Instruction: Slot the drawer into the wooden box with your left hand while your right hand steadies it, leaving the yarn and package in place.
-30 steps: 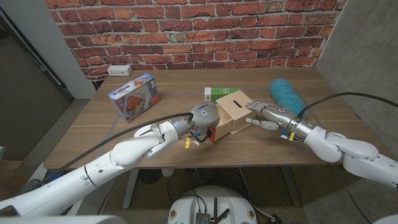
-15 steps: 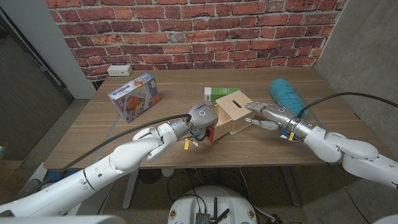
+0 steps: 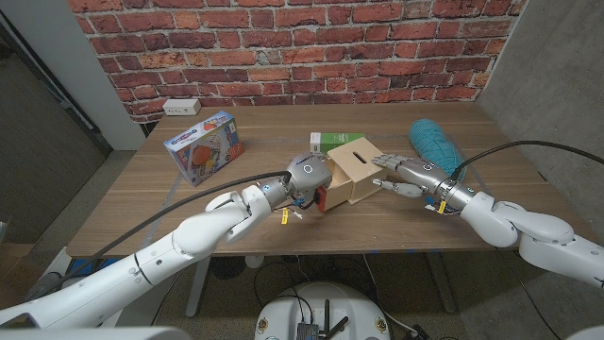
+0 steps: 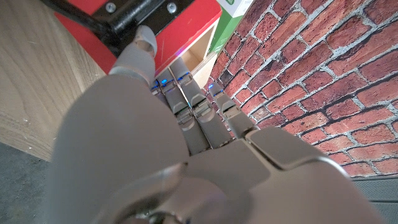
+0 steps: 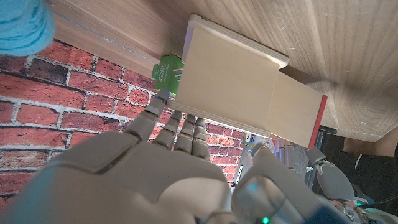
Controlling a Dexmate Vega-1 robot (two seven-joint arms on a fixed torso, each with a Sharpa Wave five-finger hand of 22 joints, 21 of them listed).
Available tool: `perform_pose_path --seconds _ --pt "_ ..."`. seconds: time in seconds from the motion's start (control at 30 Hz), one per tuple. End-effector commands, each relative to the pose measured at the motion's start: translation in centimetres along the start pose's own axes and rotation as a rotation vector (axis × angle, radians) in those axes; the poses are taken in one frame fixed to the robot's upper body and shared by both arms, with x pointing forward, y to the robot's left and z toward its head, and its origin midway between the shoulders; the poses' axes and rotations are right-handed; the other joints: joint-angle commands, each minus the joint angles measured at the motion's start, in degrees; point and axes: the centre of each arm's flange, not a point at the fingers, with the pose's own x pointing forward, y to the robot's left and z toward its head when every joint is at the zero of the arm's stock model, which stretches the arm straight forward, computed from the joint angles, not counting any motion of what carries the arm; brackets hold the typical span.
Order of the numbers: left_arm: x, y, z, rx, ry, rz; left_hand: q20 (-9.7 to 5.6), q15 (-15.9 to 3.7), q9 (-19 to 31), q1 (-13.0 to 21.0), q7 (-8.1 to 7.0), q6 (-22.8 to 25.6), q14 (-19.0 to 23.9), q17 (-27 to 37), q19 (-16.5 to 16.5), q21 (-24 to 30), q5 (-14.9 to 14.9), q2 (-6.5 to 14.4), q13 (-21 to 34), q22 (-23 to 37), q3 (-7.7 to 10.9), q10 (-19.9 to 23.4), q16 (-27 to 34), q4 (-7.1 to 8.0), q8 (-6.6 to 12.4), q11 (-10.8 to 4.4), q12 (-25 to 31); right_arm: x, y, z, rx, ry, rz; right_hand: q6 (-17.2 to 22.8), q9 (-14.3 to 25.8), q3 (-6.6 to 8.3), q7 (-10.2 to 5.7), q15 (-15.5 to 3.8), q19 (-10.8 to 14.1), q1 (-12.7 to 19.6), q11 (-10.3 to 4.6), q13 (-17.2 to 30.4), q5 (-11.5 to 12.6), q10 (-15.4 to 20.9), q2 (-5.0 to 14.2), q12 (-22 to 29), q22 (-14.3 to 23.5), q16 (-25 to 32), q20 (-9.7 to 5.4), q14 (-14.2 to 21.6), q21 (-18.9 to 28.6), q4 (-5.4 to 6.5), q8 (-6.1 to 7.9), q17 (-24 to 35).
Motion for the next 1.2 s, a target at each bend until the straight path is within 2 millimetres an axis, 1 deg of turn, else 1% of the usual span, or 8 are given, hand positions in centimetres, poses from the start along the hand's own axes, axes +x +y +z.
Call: perform_pose_path --seconds 0.03,0.3,0.9,1.1,1.2 --pt "1.0 -0.2 -0.1 -0.022 0.011 -0.007 -9.36 -1.93 0.34 3.24 0.4 0.39 0.98 0.16 0.57 0.44 0.36 3.91 0.24 0.31 0.1 1.6 0.24 0.35 -0.12 -1.32 0.25 -0.1 0.0 -0.1 0.002 0.007 0.004 0.73 0.28 0.58 -0.05 -1.4 0.45 -0.18 0.4 0.12 -0.26 2.1 2.49 0.47 0.24 0.5 -4.09 0.56 0.04 -0.11 0.36 0.38" --pt "1.4 -0.3 0.0 -0.04 0.022 -0.03 -9.3 -1.94 0.78 2.87 -0.31 -0.67 0.09 0.09 0.02 0.17 0.6 3.82 0.2 0.25 -0.17 0.67 -0.15 0.49 -0.44 -1.21 -0.15 0.0 0.1 -0.2 0.001 0.007 0.003 0.8 0.28 0.66 -0.04 -1.5 0.52 -0.15 0.35 0.13 -0.26 2.23 2.56 0.46 0.24 0.49 -4.14 0.64 -0.01 -0.1 0.32 0.44" --pt "2.0 -0.7 -0.4 -0.046 0.035 -0.091 -9.23 -1.88 1.28 1.25 -1.04 -2.76 -2.35 -0.07 -1.73 -0.16 1.12 3.51 0.03 0.14 -0.63 -1.71 -0.65 0.72 -0.86 -1.31 -0.7 0.2 0.1 -0.4 -0.001 0.005 0.004 0.95 0.29 0.99 -0.21 -1.59 0.66 0.12 0.37 0.14 -0.24 2.5 2.7 0.43 0.24 0.38 -4.15 0.78 -0.08 -0.27 0.25 0.45" --pt "2.3 -0.7 -0.4 -0.052 0.03 -0.094 -9.1 -1.72 1.35 -0.28 -1.52 -4.21 -4.51 -0.3 -2.36 -0.06 1.36 3.12 -0.25 0.14 -0.61 -3.91 -0.96 0.83 -1.09 -1.39 -1.02 0.3 0.1 -0.5 -0.001 0.004 0.004 1.02 0.29 1.05 -0.16 -1.6 0.7 0.15 0.35 0.15 -0.26 2.53 2.7 0.41 0.24 0.37 -4.13 0.81 -0.09 -0.3 0.25 0.48" --pt "2.2 -0.6 -0.4 -0.057 0.032 -0.101 -9.14 -1.59 1.3 -2.16 -1.78 -5.27 -6.09 -0.51 -2.53 0.01 1.53 2.82 -0.42 0.13 -0.45 -5.29 -1.22 1.16 -1.26 -1.53 -1.05 0.3 0.1 -0.5 -0.001 0.006 0.004 1.15 0.29 1.1 -0.14 -1.58 0.74 0.19 0.39 0.15 -0.26 2.59 2.7 0.41 0.24 0.36 -4.11 0.85 -0.1 -0.33 0.28 0.49"
